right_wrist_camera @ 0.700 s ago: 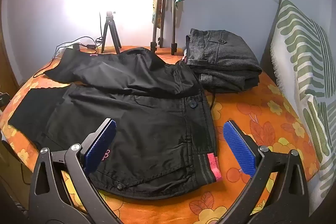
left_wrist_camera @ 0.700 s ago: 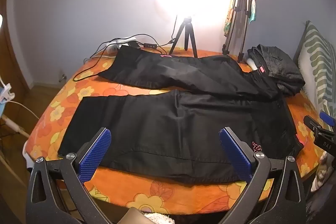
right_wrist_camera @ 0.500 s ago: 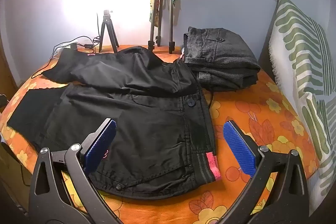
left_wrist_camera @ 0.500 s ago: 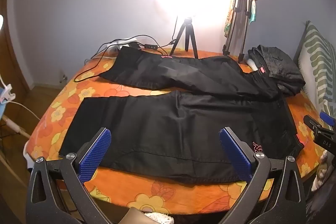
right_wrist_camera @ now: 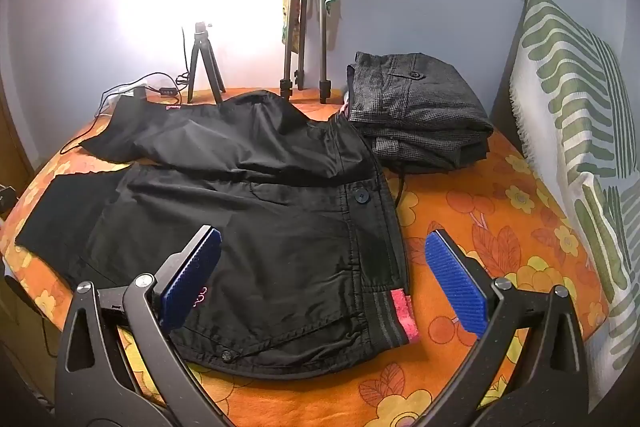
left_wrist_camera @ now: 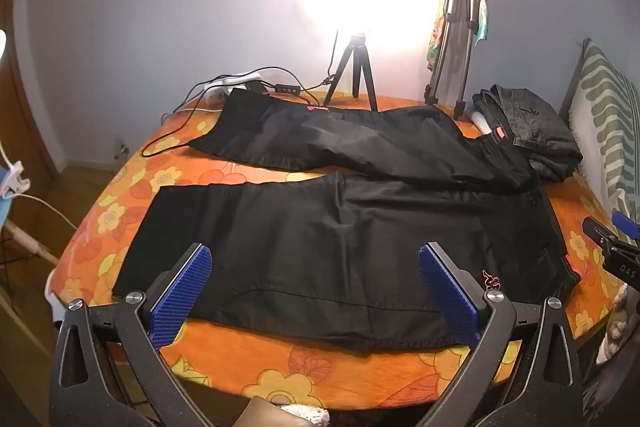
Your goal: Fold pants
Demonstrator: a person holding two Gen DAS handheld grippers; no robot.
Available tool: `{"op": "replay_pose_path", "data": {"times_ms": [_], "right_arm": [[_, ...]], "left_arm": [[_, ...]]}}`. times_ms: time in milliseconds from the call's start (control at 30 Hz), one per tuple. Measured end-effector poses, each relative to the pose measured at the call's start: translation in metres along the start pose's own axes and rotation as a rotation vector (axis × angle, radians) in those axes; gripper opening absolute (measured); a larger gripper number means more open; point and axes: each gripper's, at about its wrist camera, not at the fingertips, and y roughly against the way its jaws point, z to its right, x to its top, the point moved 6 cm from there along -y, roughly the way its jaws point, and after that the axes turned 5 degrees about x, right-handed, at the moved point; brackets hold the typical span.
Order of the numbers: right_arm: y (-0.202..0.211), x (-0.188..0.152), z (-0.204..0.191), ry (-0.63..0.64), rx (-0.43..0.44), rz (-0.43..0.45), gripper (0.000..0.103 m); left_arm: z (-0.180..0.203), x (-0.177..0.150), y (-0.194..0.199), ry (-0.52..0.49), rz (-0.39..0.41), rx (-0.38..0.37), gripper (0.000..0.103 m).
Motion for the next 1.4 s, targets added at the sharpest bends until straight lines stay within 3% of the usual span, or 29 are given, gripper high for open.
{"op": "replay_pose_path", "data": {"times_ms": [1400], "right_arm": [[0.0003,0.0021,0.0008,-0.012,0.002,-0.002,0.103]], "left_arm": [[-0.0009,-0.0014,-0.0033,0.001,-0.003,-0.002,0.102]]}}
